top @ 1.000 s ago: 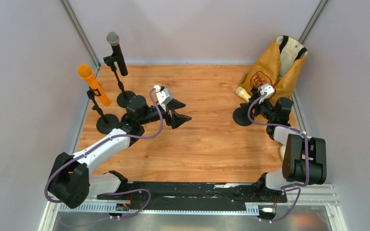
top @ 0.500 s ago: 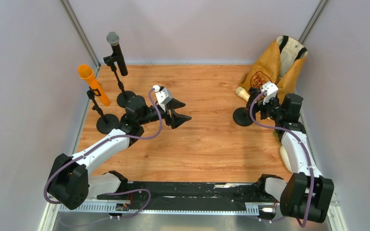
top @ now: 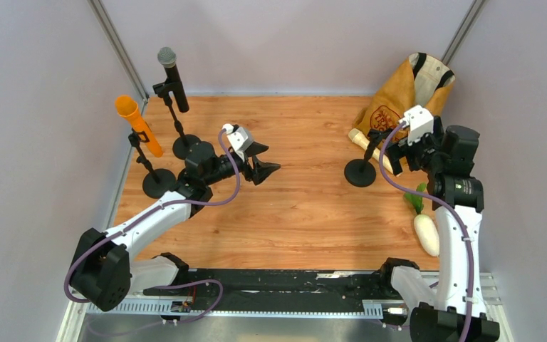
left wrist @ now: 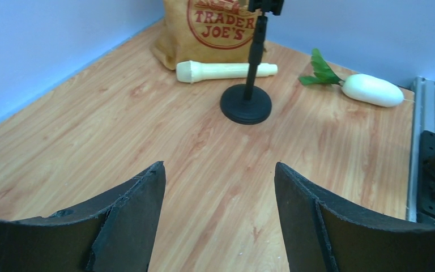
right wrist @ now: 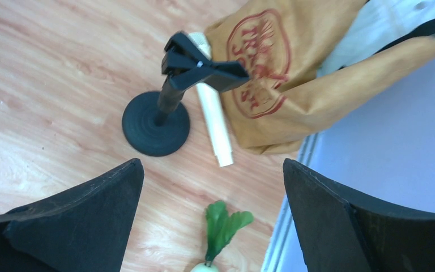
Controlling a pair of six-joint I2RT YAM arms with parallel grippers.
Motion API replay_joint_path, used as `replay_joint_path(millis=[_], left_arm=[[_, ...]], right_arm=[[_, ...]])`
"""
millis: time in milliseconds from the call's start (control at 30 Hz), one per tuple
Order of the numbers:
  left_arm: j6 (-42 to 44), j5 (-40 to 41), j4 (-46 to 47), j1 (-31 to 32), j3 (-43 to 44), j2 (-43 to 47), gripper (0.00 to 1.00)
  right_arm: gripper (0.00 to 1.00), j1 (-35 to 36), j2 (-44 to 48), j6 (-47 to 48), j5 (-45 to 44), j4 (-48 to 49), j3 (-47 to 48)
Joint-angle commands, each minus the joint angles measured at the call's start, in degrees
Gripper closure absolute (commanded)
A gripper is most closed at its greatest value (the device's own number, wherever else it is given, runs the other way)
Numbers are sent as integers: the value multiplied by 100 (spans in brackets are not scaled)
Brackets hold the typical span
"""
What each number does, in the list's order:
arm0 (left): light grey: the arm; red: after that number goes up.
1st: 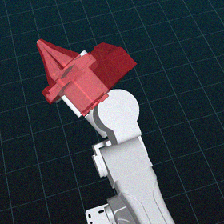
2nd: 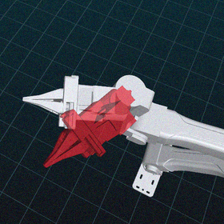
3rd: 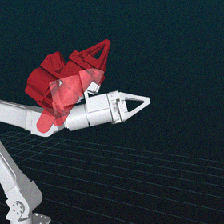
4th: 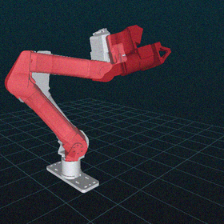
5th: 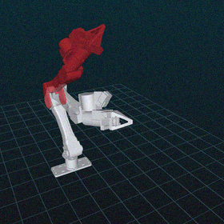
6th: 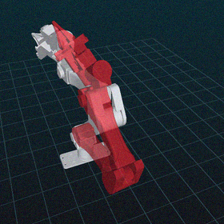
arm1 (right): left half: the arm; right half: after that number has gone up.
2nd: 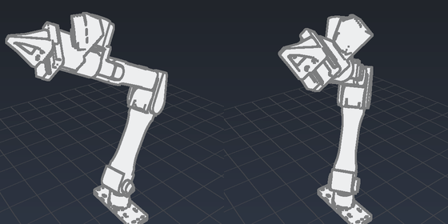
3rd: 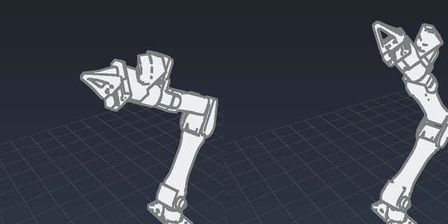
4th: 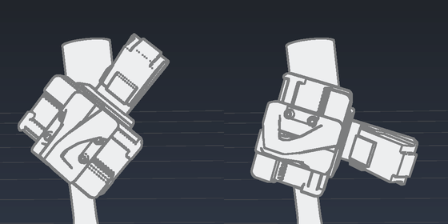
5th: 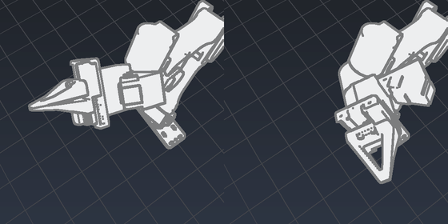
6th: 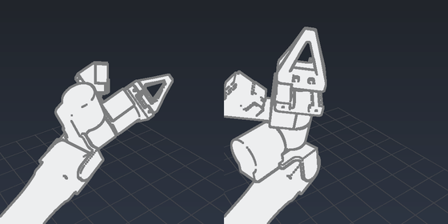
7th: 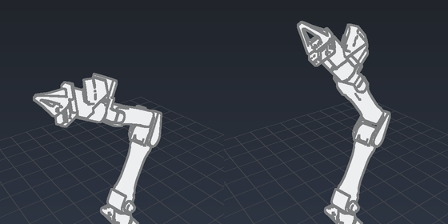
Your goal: Remove the microphone from the stand
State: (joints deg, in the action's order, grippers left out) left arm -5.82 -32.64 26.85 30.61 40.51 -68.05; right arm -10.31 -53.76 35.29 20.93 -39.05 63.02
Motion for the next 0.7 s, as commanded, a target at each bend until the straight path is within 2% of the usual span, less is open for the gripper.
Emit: replay_joint_path(millis=[0,133,300,433,500,533,667], left_arm=[[167,555,173,-2,169,143,23],[224,1111,226,-4,159,115,22],[235,1958,301,-9,158,47,22],[405,2529,277,-10,178,29,22],[792,2132,-174,-10,273,84,22],[1244,1566,-423,-11,407,118,22],[2599,-121,-2510,-87,1063,478,22]], right_arm=[[0,-22,146,-330,90,-4,711],[0,-15,277,-1305,1363,830,814],[0,8,542,-2860,2635,3267,321],[0,134,249,-3953,3121,4535,192],[0,291,109,-4198,3136,4868,117],[0,410,48,-4187,3130,4937,76],[0,919,-21,-3767,2990,4886,-191]])
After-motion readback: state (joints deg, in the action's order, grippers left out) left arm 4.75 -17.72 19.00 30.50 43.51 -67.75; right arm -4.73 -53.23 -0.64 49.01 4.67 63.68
